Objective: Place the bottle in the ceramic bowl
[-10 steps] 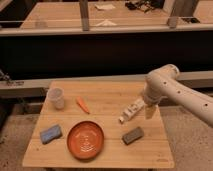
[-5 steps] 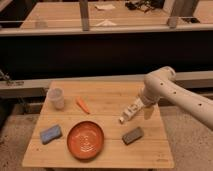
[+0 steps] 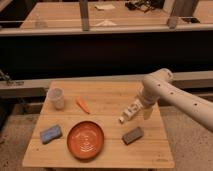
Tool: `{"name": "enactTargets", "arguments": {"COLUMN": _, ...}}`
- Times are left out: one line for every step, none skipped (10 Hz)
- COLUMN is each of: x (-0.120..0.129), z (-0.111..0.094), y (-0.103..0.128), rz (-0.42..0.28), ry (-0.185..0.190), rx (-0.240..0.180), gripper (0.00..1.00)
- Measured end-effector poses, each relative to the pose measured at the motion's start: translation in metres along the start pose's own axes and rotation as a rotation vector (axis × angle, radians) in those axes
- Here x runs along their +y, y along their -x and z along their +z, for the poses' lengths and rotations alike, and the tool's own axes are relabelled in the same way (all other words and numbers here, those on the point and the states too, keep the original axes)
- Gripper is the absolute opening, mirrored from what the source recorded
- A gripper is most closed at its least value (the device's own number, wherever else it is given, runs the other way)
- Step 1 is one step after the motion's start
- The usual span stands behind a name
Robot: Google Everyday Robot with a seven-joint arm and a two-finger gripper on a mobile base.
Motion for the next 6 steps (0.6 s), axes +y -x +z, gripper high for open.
{"name": "enactTargets", "arguments": {"x": -0.002, "z": 0.004, "y": 0.002, "rz": -0.012, "ry": 0.004, "rx": -0.002, "gripper": 0.80}}
{"name": "enactTargets", "arguments": {"x": -0.002, "z": 0.005, "y": 0.002, "rz": -0.020, "ry": 0.006, "rx": -0.001, "gripper": 0.80}}
{"name": "enactTargets", "arguments": {"x": -0.002, "z": 0.010, "y": 0.001, "rz": -0.032, "ry": 0.011, "rx": 0.001, "gripper": 0.80}}
{"name": "enactTargets", "arguments": {"x": -0.002, "z": 0.014, "y": 0.001, "rz": -0.041, "ry": 0.017, "rx": 0.001, "gripper": 0.80}}
{"name": "enactTargets", "arguments": {"x": -0.003, "z": 0.019, "y": 0.001, "rz": -0.052, "ry": 0.023, "rx": -0.002, "gripper": 0.80}}
{"name": "enactTargets", "arguments": {"x": -0.005, "z": 0.024, "y": 0.002, "rz": -0.065, "ry": 0.030, "rx": -0.005, "gripper": 0.80}}
